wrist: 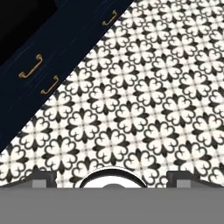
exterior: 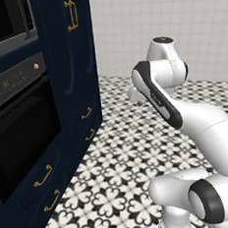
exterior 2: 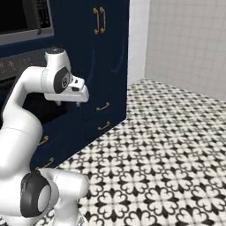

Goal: Navigate to the stand mixer.

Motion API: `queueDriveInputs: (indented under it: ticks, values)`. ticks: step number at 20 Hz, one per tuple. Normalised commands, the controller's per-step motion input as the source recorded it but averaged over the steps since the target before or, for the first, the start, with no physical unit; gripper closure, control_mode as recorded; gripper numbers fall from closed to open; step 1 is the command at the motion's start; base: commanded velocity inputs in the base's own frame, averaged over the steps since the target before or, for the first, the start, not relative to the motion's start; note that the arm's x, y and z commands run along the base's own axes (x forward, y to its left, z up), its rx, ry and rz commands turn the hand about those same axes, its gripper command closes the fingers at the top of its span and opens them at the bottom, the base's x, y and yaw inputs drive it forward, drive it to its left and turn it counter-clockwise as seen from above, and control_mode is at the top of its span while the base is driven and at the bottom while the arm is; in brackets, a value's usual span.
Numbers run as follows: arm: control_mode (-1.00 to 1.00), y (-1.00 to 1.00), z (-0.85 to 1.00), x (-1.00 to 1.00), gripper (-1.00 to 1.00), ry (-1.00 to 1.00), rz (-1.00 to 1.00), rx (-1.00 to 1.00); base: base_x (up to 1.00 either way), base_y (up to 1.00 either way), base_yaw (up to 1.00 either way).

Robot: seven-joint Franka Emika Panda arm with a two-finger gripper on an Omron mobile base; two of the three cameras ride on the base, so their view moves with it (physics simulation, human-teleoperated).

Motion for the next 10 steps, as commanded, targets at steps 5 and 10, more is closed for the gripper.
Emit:
queueDriveInputs:
  ticks: [5, 10]
  values:
    - [1.0, 0.0, 0.0, 0.0, -1.0, 0.0, 0.0, 0.0, -0.15, -0.21, -0.65]
    - [1.0, 0.0, 0.0, 0.0, -1.0, 0.0, 0.0, 0.0, -0.3, -0.09, -0.62]
